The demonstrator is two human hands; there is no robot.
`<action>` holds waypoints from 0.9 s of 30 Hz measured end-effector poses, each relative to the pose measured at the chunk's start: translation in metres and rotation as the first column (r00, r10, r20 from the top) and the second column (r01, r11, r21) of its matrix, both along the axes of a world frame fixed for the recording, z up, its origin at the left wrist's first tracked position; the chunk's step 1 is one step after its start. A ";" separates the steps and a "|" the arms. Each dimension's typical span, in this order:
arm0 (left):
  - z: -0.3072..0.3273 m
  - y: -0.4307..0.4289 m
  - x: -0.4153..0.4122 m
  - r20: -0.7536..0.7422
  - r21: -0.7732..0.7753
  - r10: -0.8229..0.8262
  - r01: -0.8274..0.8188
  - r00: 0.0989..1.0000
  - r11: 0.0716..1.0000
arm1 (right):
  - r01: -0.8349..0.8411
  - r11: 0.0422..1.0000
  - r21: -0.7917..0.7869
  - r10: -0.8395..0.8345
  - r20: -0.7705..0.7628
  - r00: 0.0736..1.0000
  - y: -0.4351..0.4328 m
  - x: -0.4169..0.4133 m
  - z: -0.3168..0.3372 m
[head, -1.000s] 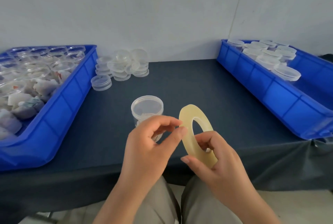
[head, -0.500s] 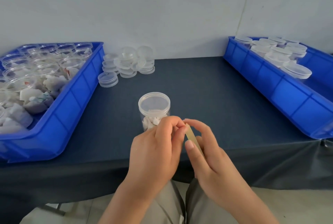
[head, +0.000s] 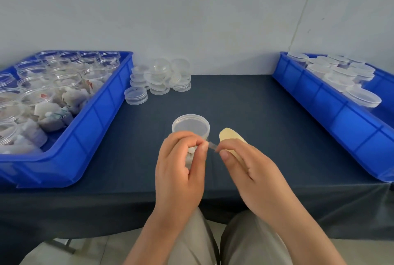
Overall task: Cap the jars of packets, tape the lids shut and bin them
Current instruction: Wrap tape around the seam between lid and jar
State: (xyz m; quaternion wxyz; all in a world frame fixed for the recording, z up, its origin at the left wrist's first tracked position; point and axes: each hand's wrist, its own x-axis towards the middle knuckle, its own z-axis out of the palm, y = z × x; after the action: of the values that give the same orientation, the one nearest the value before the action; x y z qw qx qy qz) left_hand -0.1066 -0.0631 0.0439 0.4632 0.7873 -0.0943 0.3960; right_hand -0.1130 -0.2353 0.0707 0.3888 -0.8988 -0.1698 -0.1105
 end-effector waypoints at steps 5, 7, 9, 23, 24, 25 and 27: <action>-0.026 0.021 0.026 -0.312 -0.174 0.040 -0.099 0.949 0.980 | 0.068 0.992 -0.108 -0.065 0.032 0.997 -0.004 0.018 -0.004; -0.031 0.023 0.039 -0.433 -0.214 -0.096 0.001 0.896 0.977 | 0.072 0.988 -0.138 -0.068 0.034 0.997 -0.004 0.025 -0.005; -0.032 0.025 0.050 -0.451 -0.211 -0.159 0.068 0.878 0.975 | 0.064 0.984 -0.166 -0.061 0.024 0.998 -0.002 0.030 -0.006; -0.017 0.036 0.036 -0.428 -0.221 -0.336 0.264 0.839 0.939 | 0.029 0.999 -0.032 -0.032 -0.101 0.994 0.006 0.036 -0.013; -0.015 0.035 0.036 -0.430 -0.212 -0.330 0.261 0.840 0.942 | 0.038 0.999 -0.032 -0.041 -0.094 0.995 0.006 0.037 -0.013; -0.014 0.033 0.036 -0.429 -0.200 -0.322 0.259 0.844 0.945 | 0.047 0.998 -0.030 -0.050 -0.086 0.995 0.007 0.038 -0.012; -0.014 0.031 0.036 -0.414 -0.171 -0.305 0.256 0.858 0.952 | 0.059 0.998 -0.029 -0.061 -0.073 0.995 0.008 0.038 -0.011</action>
State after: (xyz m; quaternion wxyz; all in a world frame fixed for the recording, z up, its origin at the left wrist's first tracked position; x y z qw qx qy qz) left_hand -0.0708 -0.0322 0.0301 0.5676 0.8068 -0.0802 0.1430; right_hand -0.0750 -0.2273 0.0599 0.3794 -0.9120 -0.1298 -0.0866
